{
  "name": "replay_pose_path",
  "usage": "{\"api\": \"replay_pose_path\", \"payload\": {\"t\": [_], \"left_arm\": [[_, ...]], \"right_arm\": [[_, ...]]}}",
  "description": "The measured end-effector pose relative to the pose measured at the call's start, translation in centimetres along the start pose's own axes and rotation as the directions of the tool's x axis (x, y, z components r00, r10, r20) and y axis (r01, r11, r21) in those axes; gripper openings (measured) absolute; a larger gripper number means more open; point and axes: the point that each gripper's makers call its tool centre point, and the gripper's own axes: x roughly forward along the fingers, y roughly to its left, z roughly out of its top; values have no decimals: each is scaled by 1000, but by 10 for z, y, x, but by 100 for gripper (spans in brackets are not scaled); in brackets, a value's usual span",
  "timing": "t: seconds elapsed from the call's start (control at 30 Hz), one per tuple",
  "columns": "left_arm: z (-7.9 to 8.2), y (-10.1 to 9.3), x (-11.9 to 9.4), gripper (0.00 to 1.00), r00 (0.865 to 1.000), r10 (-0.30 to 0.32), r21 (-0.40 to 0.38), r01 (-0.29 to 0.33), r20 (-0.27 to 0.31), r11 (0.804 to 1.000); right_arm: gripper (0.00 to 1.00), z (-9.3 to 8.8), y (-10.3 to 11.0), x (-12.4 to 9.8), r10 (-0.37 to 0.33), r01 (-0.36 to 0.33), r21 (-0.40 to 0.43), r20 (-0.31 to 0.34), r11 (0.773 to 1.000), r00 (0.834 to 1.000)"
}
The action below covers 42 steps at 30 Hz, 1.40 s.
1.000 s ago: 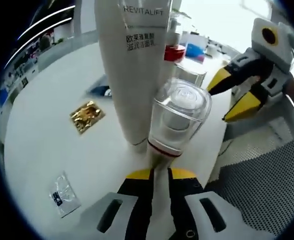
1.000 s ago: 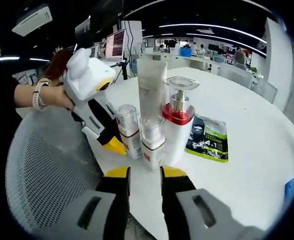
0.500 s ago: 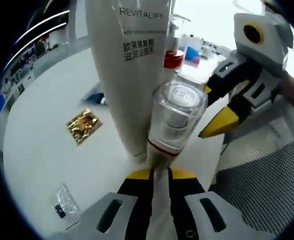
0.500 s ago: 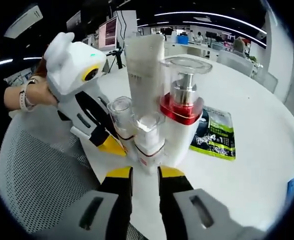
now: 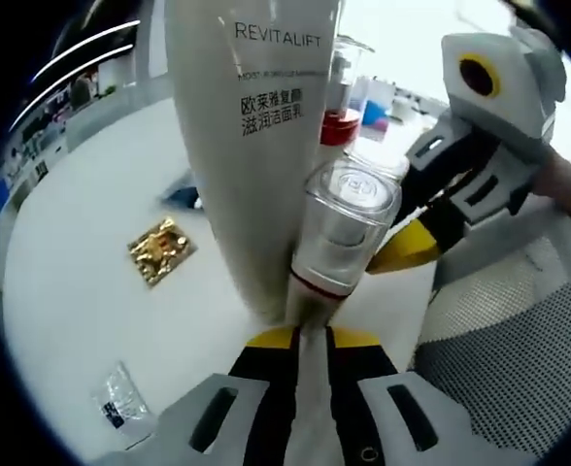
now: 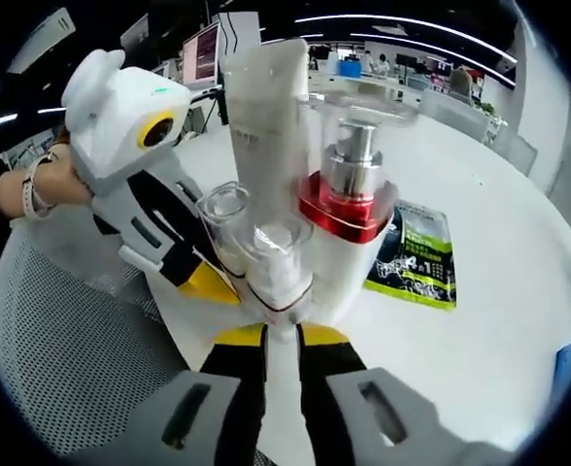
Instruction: Arrange the skincare products in the storage area until every visible bottle or jar stands upright without overlapping.
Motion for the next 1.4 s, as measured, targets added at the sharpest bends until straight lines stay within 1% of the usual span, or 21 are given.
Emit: {"api": "replay_pose_path", "payload": {"t": [0.5, 0.83, 0.9, 0.97, 1.1, 1.2, 1.3, 1.37, 1.4], "left_arm": [[3, 3, 1, 8, 1000, 2, -38, -1, 21, 999], [3, 2, 0, 6, 1000, 1, -24, -1, 21, 1000], [3, 2, -1, 7, 1000, 1, -18, -1, 20, 1000], [2, 3, -3, 7, 1000, 4, -12, -4, 16, 1000], [2, 4, -10, 10, 1000, 8, -4, -8, 11, 1000], [4, 5, -18, 14, 1000, 12, -14, -12, 21, 1000], [6, 6, -27, 20, 999, 17, -20, -16, 30, 1000], [7, 9, -33, 25, 998, 34, -28, -33, 46, 999], [8, 10, -38, 27, 998, 41, -35, -39, 54, 999]], "right_arm": [[9, -2, -1, 1, -2, 2, -4, -6, 1000, 1000], [11, -3, -1, 3, -8, 8, -17, -20, 1000, 1000], [14, -3, -2, 1, -13, 12, -17, -16, 1000, 1000], [13, -2, -2, -2, -11, 11, -8, -4, 1000, 1000], [14, -1, -1, -6, -14, 14, -5, 1, 1000, 1000], [15, 0, 1, -10, -12, 12, -4, 5, 1000, 1000], [18, 2, 3, -15, -16, 16, -5, 13, 1000, 1000], [19, 4, 4, -18, -15, 15, -4, 19, 1000, 1000], [22, 6, 4, -21, -19, 19, -2, 25, 1000, 999]]}}
